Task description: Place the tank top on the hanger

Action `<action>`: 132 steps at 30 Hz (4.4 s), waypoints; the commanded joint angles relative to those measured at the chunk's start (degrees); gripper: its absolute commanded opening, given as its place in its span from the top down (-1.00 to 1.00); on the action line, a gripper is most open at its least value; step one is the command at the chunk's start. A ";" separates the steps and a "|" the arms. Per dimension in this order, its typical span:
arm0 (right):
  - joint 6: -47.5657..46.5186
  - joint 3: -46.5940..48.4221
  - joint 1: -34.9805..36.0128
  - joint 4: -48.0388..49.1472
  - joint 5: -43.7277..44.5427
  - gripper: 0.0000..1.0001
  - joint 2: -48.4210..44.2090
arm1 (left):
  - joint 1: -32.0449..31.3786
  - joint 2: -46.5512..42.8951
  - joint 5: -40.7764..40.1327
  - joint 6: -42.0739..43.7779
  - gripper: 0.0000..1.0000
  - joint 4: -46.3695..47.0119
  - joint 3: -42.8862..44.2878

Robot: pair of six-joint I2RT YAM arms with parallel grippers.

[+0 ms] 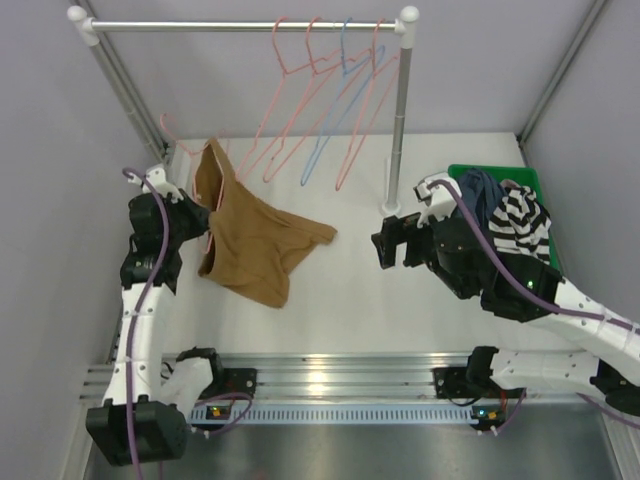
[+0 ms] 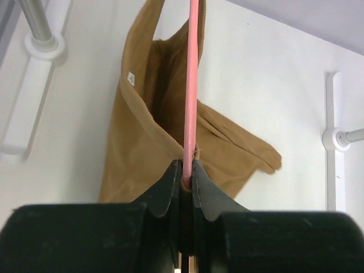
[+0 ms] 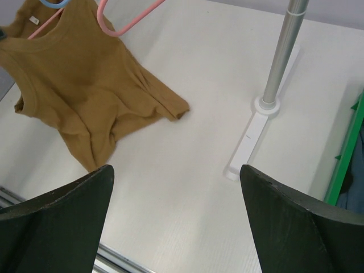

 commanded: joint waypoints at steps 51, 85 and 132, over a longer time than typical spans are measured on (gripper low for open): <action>-11.18 8.10 0.75 4.51 -6.41 -0.90 9.65 | 6.50 23.36 -1.54 20.89 1.00 -17.68 59.45; -11.79 6.25 0.40 6.01 -8.26 -0.92 10.71 | 16.52 26.35 4.29 12.72 0.41 -17.85 55.24; 0.24 -15.88 0.31 4.08 1.93 -0.99 -10.29 | -19.69 -13.89 8.23 -7.50 0.12 -8.44 5.07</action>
